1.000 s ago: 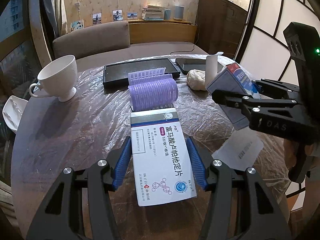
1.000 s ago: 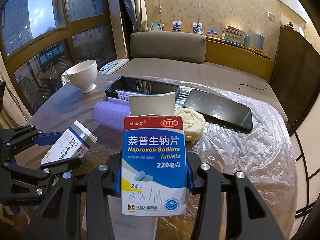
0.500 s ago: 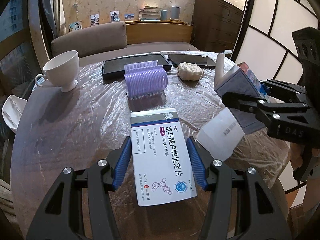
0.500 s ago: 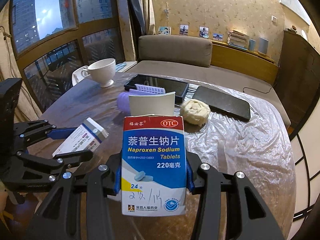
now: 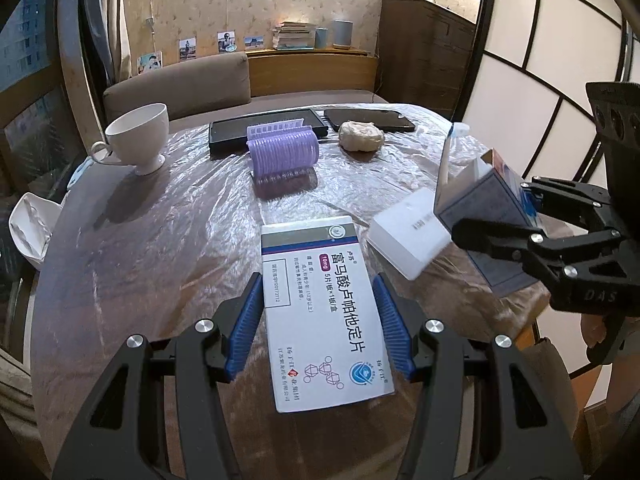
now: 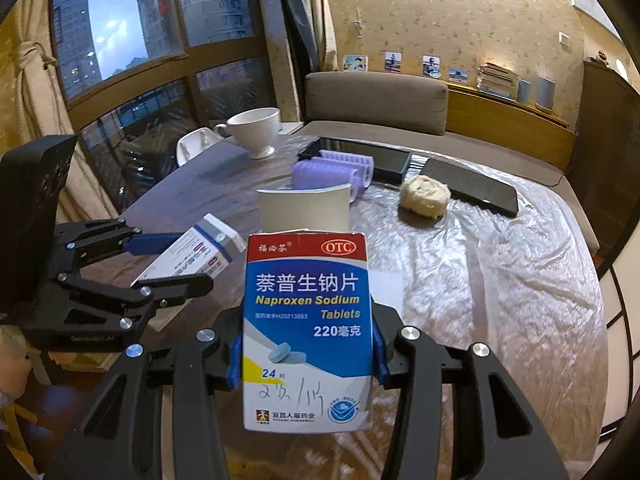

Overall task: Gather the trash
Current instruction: 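Lift and carry both medicine boxes with both tools over the white bin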

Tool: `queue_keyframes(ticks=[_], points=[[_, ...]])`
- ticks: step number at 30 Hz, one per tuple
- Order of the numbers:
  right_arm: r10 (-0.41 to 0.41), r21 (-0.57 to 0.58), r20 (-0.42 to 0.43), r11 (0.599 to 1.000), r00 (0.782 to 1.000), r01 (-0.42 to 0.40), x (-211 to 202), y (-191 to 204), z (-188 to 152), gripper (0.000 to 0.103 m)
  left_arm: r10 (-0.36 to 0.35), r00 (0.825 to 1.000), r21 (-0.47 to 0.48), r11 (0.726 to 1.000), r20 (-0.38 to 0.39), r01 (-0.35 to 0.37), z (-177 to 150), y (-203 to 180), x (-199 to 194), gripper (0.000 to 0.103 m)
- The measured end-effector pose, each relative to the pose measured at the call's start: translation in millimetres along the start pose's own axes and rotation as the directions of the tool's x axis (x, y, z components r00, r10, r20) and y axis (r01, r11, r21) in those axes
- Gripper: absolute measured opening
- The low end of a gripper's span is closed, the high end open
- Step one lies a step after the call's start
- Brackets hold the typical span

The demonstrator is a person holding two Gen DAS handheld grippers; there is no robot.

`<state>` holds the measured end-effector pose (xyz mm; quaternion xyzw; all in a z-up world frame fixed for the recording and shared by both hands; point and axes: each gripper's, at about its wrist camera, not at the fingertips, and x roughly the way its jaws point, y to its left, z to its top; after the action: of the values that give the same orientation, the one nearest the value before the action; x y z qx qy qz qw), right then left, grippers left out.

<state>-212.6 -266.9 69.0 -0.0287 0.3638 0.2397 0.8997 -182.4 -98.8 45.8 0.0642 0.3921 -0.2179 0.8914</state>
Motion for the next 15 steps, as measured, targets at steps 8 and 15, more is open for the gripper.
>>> queue_keyframes(ticks=[8, 15], points=[[0.052, -0.008, -0.006, 0.999, 0.999, -0.052, -17.9, 19.5, -22.0, 0.046, 0.001, 1.000, 0.006, 1.000, 0.008, -0.001, -19.2, -5.4, -20.6, 0.056], [0.076, 0.000, -0.022, 0.997, 0.997, -0.076, -20.1, 28.1, -35.4, 0.046, 0.020, 1.000, -0.010, 1.000, 0.005, -0.020, -36.4, -2.6, -29.0, 0.056]])
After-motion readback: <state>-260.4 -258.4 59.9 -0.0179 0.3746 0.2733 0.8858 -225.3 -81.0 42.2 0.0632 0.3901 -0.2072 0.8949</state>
